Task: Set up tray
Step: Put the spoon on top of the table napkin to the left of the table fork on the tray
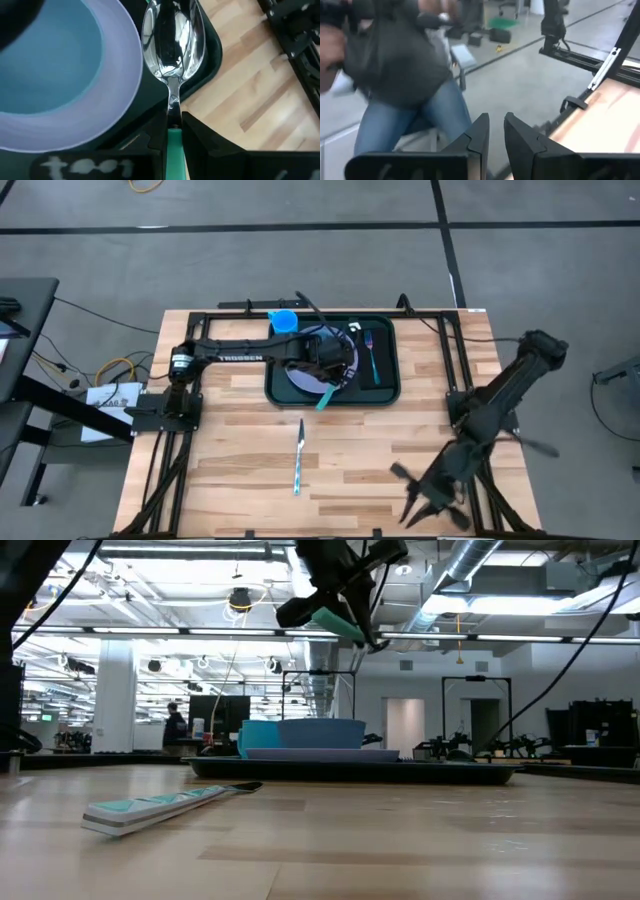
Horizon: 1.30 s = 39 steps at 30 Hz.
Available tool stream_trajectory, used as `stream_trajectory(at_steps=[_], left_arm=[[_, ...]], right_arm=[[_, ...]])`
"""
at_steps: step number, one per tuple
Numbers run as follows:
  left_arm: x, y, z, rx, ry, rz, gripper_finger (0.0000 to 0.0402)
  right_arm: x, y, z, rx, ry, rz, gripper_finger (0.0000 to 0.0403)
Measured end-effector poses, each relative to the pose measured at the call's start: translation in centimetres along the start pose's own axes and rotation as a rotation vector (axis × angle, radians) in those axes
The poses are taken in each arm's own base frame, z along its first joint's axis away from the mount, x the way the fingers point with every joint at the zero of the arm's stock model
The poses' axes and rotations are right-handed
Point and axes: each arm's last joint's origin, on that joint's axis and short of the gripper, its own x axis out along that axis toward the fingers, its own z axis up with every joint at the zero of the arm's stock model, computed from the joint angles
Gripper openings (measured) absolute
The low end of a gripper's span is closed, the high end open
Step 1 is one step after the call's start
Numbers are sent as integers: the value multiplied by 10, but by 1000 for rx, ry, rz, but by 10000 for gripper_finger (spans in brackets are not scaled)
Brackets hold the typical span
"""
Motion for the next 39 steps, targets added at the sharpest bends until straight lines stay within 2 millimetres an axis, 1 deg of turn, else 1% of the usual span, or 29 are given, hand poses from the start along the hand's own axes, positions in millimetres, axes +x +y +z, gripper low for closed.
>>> stream_trajectory(at_steps=[4, 7, 10, 13, 16, 18, 21, 26, 29, 31, 33, 35, 37, 39], left_arm=[[2, 9, 11, -29, -16, 18, 22], [3, 17, 22, -65, -33, 32, 22], [4, 26, 34, -113, -61, 31, 22], [5, 34, 47, -171, -92, 26, 22], [7, 40, 59, -208, -131, 5, 22], [15, 41, 66, -223, -163, -16, 21], [28, 42, 71, -219, -131, -14, 18], [54, 27, 82, -161, -76, -75, 18], [61, 17, 88, -113, -77, -68, 18], [58, 8, 93, -76, -100, -78, 18], [59, 2, 89, -44, -119, -93, 18], [59, -1, 81, -11, -93, -90, 18], [48, -5, 75, 50, -87, -55, 18], [28, -9, 67, 116, -111, 11, 18]], right_arm=[[-49, 8, 9, -47, 69, 15, 51], [-83, 18, 12, -64, 97, 2, 51], [-112, 25, 8, -62, 146, -58, 51], [-138, 28, 3, -11, 179, -143, 51], [-157, 30, -3, 44, 201, -191, 51], [-167, 31, -6, 72, 206, -208, 51], [-180, 33, -7, 91, 185, -213, 51], [-198, 35, -8, 85, 131, -174, 51], [-207, 35, -8, 99, 97, -196, 51], [-211, 34, -8, 119, 77, -219, 51], [-213, 32, -8, 145, 64, -259, 51], [-213, 30, -9, 166, 61, -330, 51], [-211, 27, -9, 197, 44, -429, 51], [-208, 25, -8, 225, 27, -541, 51]])
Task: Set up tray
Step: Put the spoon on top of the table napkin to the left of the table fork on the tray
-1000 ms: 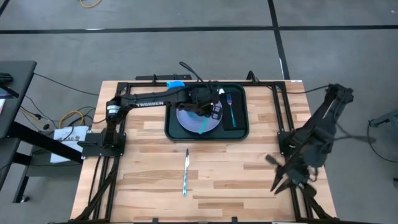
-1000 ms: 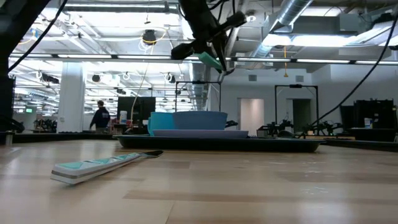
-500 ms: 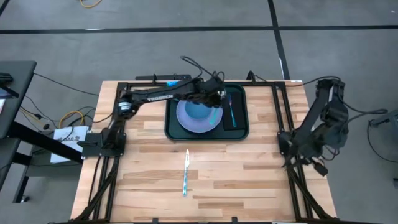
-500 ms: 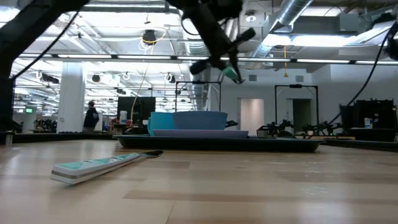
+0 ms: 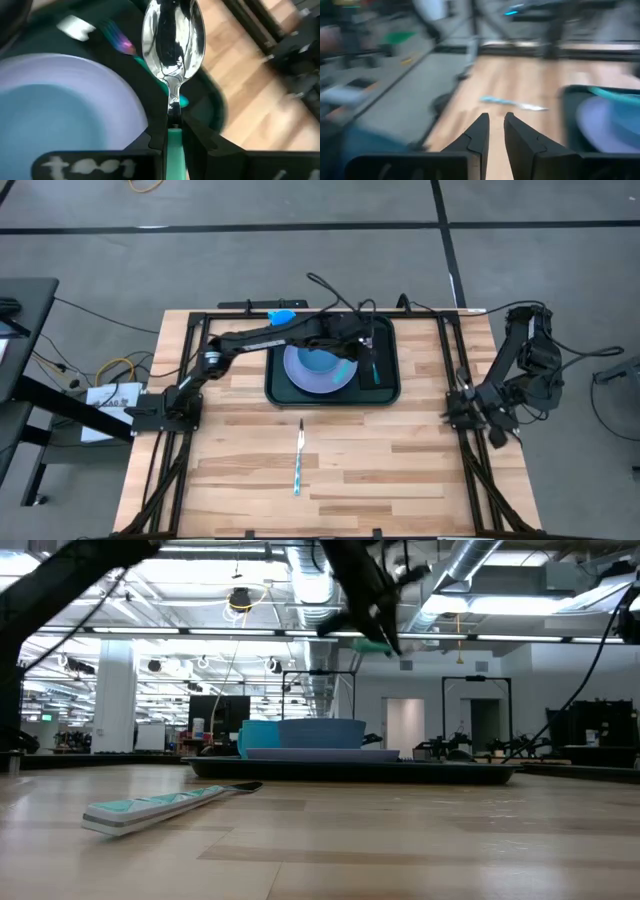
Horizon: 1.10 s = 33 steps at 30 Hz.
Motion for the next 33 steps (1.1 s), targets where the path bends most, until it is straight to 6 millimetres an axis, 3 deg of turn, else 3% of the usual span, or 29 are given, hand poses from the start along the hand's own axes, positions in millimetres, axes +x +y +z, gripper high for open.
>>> stream_trajectory(at_steps=[5, 9, 12, 18, 24, 33], left_arm=[[-48, -19, -20, 201, -64, 74, 18], [-91, -38, -37, 348, -125, 32, 21], [-129, -46, -47, 417, -193, 8, 21], [-179, -60, -71, 527, -266, -58, 18], [-193, -84, -102, 643, -306, -111, 20], [-208, -102, -152, 680, -298, -178, 21]], right_arm=[[14, 2, 5, 10, -68, -263, 51], [30, 6, 9, -50, -75, -402, 51], [49, 10, 12, -98, -49, -467, 51], [101, 9, 22, -77, -60, -636, 51], [146, 10, 26, -52, -80, -568, 51], [181, 31, 22, -64, -123, -487, 51]])
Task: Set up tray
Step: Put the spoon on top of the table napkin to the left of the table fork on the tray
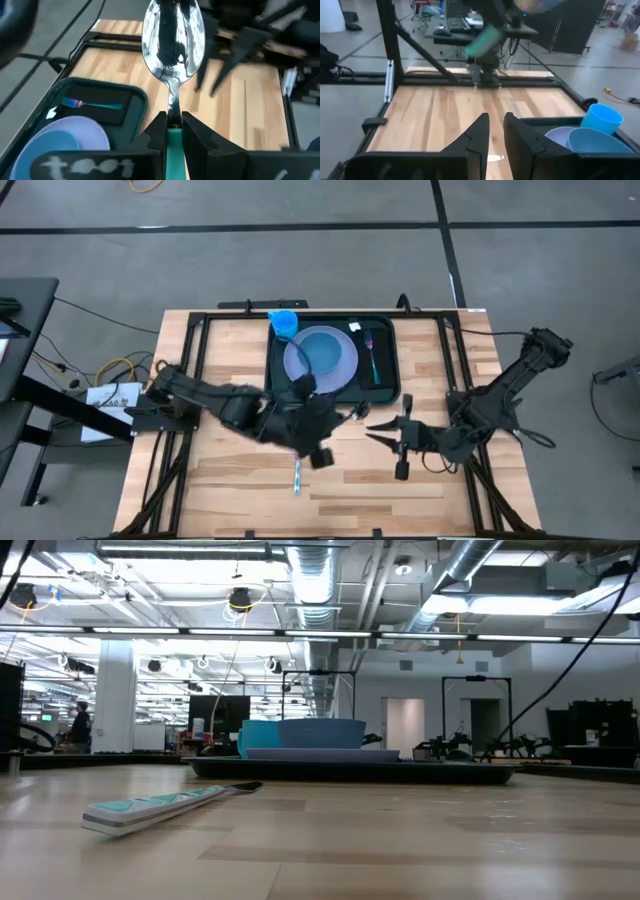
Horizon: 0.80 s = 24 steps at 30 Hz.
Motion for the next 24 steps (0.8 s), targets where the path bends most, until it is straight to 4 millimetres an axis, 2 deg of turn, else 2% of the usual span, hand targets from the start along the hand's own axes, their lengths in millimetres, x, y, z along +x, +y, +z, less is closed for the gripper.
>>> stream_trajectory(at_steps=[3, 8, 14, 18, 24], left_arm=[[-23, 7, -6, -29, 26, 62, 21], [-84, 42, -15, -77, 49, 182, 21], [-143, 70, -25, -111, -71, 301, 21], [-159, 80, -39, -107, -86, 285, 21], [-159, 91, -85, -169, -70, 230, 21]], right_arm=[[6, 8, -8, 0, 23, 1, 51], [19, 21, -16, 6, 18, 1, 51], [37, 27, -21, 30, -6, -22, 51], [45, 24, -19, 46, -36, -43, 51], [50, 20, -16, 35, -48, 3, 51]])
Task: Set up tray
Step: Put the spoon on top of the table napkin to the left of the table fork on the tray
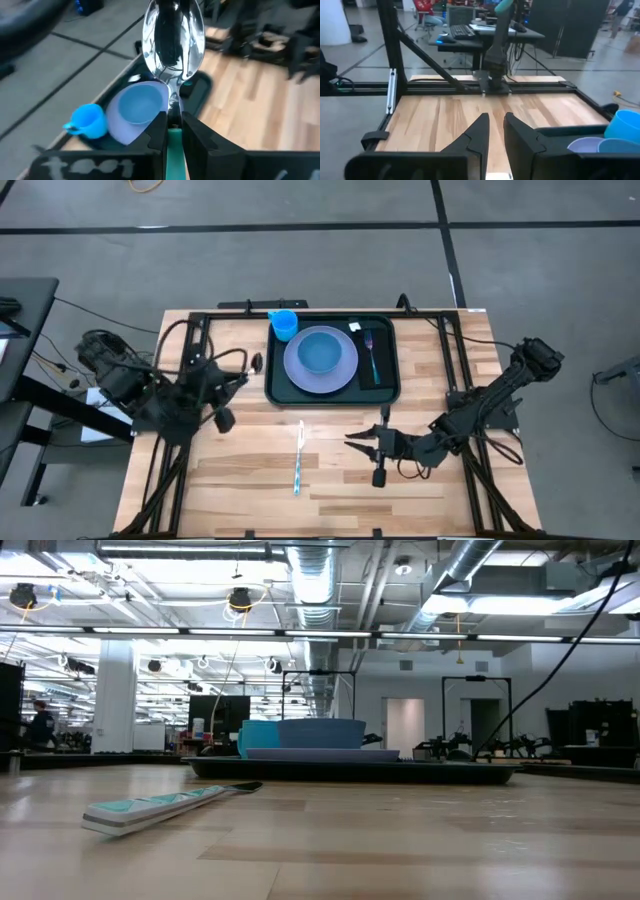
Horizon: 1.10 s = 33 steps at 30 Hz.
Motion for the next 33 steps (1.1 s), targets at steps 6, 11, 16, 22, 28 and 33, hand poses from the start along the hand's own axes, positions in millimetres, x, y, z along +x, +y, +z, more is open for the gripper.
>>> stream_trajectory(at_steps=[6, 11, 16, 22, 28, 33], left_arm=[[43, -3, -11, -13, -193, -237, 21], [97, 1, -26, -8, -305, -488, 21], [123, -1, -35, 34, -354, -749, 21], [129, -5, -39, 82, -380, -823, 21], [131, -11, -38, 108, -409, -878, 21], [137, -15, -38, 108, -425, -871, 21]], right_arm=[[9, -12, 5, -52, -29, -43, 51], [23, -32, 12, -33, -78, -92, 51], [35, -47, 20, -24, -149, 15, 51], [43, -63, 30, -19, -252, 87, 51], [50, -77, 35, -8, -326, 190, 51], [52, -80, 37, -6, -334, 187, 59]])
